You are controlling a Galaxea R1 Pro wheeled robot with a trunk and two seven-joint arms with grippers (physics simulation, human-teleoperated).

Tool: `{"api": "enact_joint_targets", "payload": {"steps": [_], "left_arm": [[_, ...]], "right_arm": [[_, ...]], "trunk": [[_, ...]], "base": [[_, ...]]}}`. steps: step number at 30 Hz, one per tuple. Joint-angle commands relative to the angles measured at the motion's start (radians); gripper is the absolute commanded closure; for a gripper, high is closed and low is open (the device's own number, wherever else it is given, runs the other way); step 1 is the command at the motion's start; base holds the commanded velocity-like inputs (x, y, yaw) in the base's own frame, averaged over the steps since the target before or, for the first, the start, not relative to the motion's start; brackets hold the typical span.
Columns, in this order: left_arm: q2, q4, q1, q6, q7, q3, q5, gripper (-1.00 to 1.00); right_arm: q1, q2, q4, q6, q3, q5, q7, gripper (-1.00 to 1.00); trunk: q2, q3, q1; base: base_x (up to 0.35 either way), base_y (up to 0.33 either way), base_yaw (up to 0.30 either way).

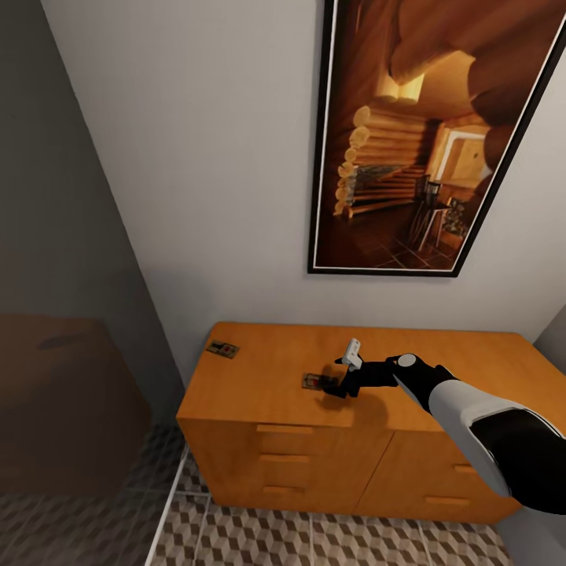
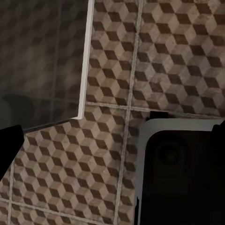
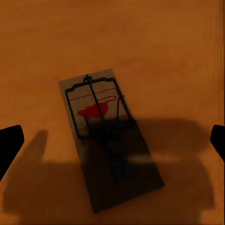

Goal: Take the four mousetraps from the cabinet in the bathroom and place them on the bathroom floor. Make sure all four end up on the same floor surface, and ensure that at least two of them are either under or directly next to the same bathroom sink.

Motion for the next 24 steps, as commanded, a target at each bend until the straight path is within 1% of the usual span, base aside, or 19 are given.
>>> {"api": "enact_joint_targets", "payload": {"steps": [1, 24], "left_arm": [[-0.001, 0.004, -0.002, -0.006, 0.002, -0.009, 0.004, -1.00], [-0.001, 0.004, -0.002, -0.006, 0.002, -0.009, 0.004, -1.00]], "right_arm": [[-0.001, 0.000, -0.001, -0.007, -0.003, 0.010, 0.000, -1.00], [-0.001, 0.000, 0.001, -0.007, -0.003, 0.010, -0.001, -1.00]], "trunk": [[-0.002, -0.002, 0.001], [-0.002, -0.002, 0.001]], "base": [[0.054, -0.054, 0.000], [0.019, -0.008, 0.000]]}}
